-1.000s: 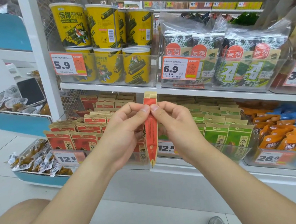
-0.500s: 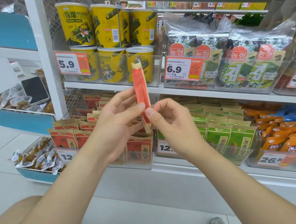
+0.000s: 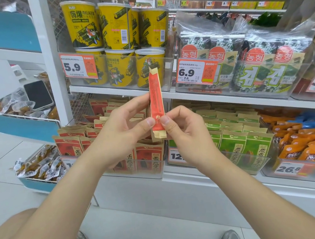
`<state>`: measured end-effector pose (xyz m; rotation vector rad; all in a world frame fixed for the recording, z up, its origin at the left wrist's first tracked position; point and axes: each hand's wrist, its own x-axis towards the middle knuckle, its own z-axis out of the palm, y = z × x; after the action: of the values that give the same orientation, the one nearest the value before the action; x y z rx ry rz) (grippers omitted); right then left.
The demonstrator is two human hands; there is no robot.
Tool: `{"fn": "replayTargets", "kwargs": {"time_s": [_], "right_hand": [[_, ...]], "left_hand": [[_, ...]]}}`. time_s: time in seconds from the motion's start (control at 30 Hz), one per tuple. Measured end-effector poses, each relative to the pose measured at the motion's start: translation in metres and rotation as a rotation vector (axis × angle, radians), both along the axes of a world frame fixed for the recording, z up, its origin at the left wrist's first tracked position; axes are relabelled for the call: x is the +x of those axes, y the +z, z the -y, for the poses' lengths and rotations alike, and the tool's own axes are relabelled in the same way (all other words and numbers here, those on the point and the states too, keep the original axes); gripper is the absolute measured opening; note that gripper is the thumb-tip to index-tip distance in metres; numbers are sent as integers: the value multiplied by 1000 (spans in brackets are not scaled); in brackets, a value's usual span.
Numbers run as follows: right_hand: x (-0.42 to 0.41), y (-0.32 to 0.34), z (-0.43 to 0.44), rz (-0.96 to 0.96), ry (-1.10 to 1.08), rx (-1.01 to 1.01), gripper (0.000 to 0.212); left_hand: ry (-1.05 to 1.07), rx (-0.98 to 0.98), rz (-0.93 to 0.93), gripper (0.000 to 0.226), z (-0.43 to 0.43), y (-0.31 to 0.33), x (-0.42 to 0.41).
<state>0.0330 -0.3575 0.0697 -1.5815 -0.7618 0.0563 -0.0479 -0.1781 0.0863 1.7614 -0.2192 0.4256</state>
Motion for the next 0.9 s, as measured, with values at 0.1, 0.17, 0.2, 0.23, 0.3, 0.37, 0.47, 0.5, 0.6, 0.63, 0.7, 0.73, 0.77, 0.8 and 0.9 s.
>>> {"fn": "replayTargets", "kwargs": {"time_s": [0.1,0.17,0.2,0.23,0.3,0.37,0.47,0.5,0.6,0.63,0.7,0.73,0.77,0.8,0.9], "right_hand": [[-2,3,1,-21,-1,7,16],[-5,5,0,-54,-31,12,37],[-7,5,0,-51,-45,3,55],[-9,3,0,-15,-60,-13,71],[-13,-2,-2,102,-114,-60,88],[-15,-5,-4,170,-189,-71,102],[-13,-5,-5,209,-247,-139,130],[-11,-5,-2,215,-229,-177,139],[-1,1,7,216,-108,-253,131],[5,2,8,218,-125,-243,112],[13,5,8,160,-229,-181,62],[15,8,7,116,-270,-157,47],[16,10,7,74,-287,-136,45],[14,12,7,16,-271,-101,48],[8,19,6,-247,-250,43,41]], "left_hand": [[1,-59,-21,56,-1,-1,-1],[-65,-166,-50,48,4,0,-2],[-113,-235,-74,43,8,1,-2],[-154,-295,-106,40,15,1,-3],[-174,-333,-162,35,26,-2,-5],[-153,-279,-174,30,30,-4,-5],[-116,-176,-176,22,25,-5,-4],[-83,-166,-176,19,23,-5,-3],[55,-142,-157,18,17,-2,-4],[95,-119,-145,20,15,-2,-4],[130,-49,-144,24,11,-3,-4],[121,6,-146,26,10,-4,-4],[107,74,-139,27,9,-6,-3],[102,155,-117,28,10,-7,-3],[158,422,-1,30,15,-14,-1]]}}
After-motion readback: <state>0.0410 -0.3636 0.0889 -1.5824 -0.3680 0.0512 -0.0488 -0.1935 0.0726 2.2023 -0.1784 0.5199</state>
